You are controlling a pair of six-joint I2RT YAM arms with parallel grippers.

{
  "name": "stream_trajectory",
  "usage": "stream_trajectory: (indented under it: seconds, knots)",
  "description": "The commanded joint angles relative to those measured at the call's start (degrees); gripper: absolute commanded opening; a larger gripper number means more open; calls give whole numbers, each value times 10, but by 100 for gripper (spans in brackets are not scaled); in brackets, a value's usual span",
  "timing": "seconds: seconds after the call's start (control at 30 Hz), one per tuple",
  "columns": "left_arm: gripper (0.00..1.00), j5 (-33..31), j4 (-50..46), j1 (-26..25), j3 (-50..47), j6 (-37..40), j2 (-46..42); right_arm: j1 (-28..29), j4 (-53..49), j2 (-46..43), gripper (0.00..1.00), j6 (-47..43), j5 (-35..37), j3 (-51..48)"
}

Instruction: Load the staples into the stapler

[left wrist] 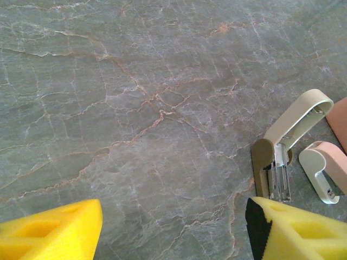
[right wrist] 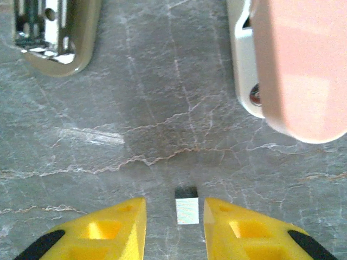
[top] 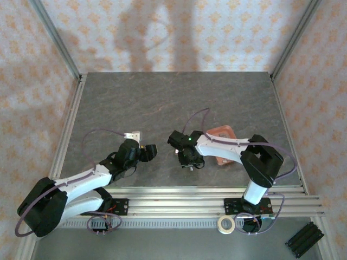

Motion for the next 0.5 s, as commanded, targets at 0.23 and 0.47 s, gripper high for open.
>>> stream_trajectory:
  seconds: [0.23, 0.47]
  knots:
    - [72, 3, 17, 5, 15, 6, 0, -18, -32, 39, 28, 16, -34, 12]
    - [72, 3, 12, 7, 15, 9, -3, -23, -27, 47, 25, 21, -35, 10]
